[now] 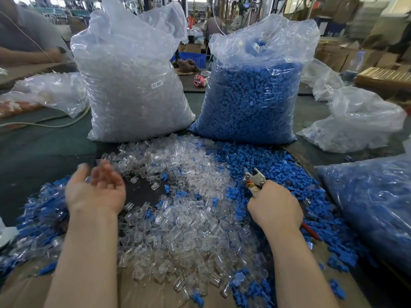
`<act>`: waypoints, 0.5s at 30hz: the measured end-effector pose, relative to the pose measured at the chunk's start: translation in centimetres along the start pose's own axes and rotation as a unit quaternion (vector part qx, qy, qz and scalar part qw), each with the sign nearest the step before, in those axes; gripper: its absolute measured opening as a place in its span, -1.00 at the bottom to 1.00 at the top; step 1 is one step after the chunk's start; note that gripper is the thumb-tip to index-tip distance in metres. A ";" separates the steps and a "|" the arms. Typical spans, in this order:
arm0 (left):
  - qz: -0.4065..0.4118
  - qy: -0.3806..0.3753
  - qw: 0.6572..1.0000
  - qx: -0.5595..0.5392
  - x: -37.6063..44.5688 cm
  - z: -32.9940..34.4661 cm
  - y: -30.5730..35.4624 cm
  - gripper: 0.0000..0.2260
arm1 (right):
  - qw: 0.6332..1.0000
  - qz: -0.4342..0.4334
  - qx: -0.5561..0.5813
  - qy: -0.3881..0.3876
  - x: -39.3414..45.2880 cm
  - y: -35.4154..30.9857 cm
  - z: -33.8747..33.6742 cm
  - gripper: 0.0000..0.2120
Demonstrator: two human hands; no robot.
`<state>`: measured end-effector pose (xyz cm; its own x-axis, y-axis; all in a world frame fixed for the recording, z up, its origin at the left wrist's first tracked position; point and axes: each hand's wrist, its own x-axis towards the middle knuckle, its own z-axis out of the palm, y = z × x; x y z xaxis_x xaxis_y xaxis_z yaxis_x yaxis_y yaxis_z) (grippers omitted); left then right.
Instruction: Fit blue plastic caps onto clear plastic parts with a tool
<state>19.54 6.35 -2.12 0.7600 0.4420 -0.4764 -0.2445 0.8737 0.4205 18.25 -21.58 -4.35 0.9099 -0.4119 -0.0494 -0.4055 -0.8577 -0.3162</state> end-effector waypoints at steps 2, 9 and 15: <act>0.019 -0.067 0.962 0.264 -0.3 0.3 -1.0 -0.90 | 1.000 0.002 -0.001 0.003 0.0 0.0 0.0 -0.83; 0.177 -0.205 0.614 0.741 -2.0 0.4 -6.0 -0.90 | 1.000 0.004 0.006 0.013 0.0 0.0 0.0 -0.82; 0.212 -0.199 0.424 0.858 -1.6 -0.1 -7.6 -0.68 | 0.999 -0.020 0.020 0.026 0.0 -0.2 0.1 -0.86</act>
<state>20.07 -0.97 -4.61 0.9916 0.1179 -0.0524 0.1282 -0.8517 0.5081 18.32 -21.41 -4.38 0.9194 -0.3930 0.0129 -0.3632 -0.8612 -0.3555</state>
